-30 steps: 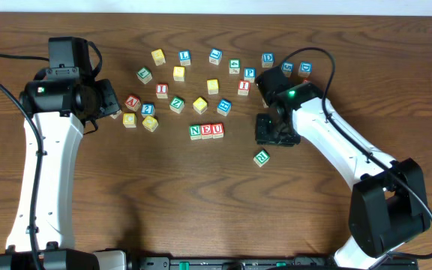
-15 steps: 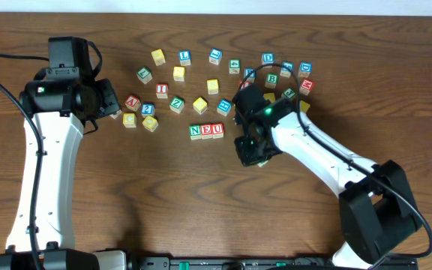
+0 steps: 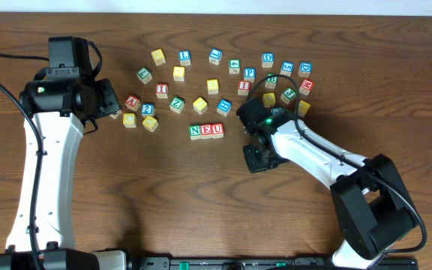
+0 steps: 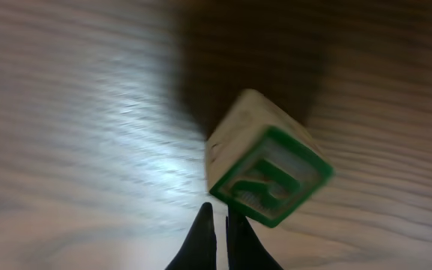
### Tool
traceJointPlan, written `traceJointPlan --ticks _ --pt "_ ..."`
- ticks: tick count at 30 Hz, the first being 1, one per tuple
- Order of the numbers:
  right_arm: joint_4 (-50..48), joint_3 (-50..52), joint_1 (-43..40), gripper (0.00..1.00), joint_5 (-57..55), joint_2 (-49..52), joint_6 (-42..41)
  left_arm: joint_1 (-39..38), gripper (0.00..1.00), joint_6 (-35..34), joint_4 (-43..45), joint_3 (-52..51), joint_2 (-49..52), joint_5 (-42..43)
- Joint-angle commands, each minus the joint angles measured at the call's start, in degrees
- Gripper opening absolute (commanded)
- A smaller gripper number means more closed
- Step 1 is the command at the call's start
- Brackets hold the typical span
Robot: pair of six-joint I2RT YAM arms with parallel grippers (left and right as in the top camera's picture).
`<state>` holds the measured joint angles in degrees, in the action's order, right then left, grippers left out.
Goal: Spell out NEURIPS
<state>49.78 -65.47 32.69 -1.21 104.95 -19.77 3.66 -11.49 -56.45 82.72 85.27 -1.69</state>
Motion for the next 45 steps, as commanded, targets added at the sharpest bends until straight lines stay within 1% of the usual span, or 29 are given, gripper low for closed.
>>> traceJointPlan --ticks 1,7,11,21,28,29,30,31,32,33,36,38,39,41,43,45 --pt "-0.2 0.7 -1.1 0.02 -5.9 0.2 -2.7 0.2 0.36 1.2 -0.1 0.1 -0.3 -0.5" --pt "-2.4 0.7 -3.9 0.02 -9.7 0.2 -2.9 0.2 0.36 1.2 -0.1 0.1 -0.3 -0.5" --pt "-5.6 0.7 -5.7 0.02 -9.6 0.2 -2.9 0.2 0.36 1.2 0.0 0.1 -0.3 -0.5" --pt "-14.8 0.7 -6.4 0.02 -6.0 0.2 -2.0 0.2 0.36 1.2 0.0 0.1 -0.3 -0.5" --pt "-15.8 0.6 -6.6 0.01 -4.2 0.2 -2.0 0.2 0.36 1.2 0.0 0.1 -0.3 -0.5" --pt "-15.7 0.3 -6.6 0.03 -4.0 0.2 -1.9 0.2 0.36 1.2 0.0 0.1 -0.3 -0.5" --pt "-15.6 -0.2 -6.8 0.1 -3.3 0.2 -1.1 0.2 0.36 1.2 0.0 0.1 -0.3 -0.5" --pt "-15.3 -1.0 -6.9 0.22 -2.6 0.2 -0.4 0.2 0.36 1.2 0.0 0.1 -0.3 -0.5" --pt "-14.6 -2.2 -7.1 0.31 -2.1 0.2 -0.3 0.2 0.36 1.2 0.0 0.1 -0.3 -0.5" --pt "-13.3 -3.7 -7.4 0.36 -2.0 0.2 -0.3 0.2 0.36 1.2 0.1 0.1 -0.3 -0.5" --pt "-9.8 -8.1 -8.1 0.45 -2.0 0.2 -0.3 0.2 0.36 1.2 0.1 0.1 -0.3 -0.5" --pt "-8.9 -10.1 -8.3 0.48 -1.5 0.2 -0.3 0.2 0.36 1.2 0.1 0.1 -0.3 -0.5" --pt "-8.9 -10.5 -8.3 0.48 -0.5 0.2 -0.3 0.2 0.36 1.2 0.1 0.1 -0.3 -0.5" --pt "-8.8 -10.5 -8.0 0.45 1.5 0.2 -0.8 0.2 0.36 1.2 0.1 0.1 -0.3 -0.5" --pt "-7.1 -10.5 -7.6 0.37 1.6 0.9 -3.2 0.2 0.36 1.2 0.1 0.1 -0.3 -0.5" --pt "-5.6 -10.5 -7.3 0.34 2.2 2.0 -4.3 0.2 0.36 1.2 0.1 0.1 -0.3 -0.5"
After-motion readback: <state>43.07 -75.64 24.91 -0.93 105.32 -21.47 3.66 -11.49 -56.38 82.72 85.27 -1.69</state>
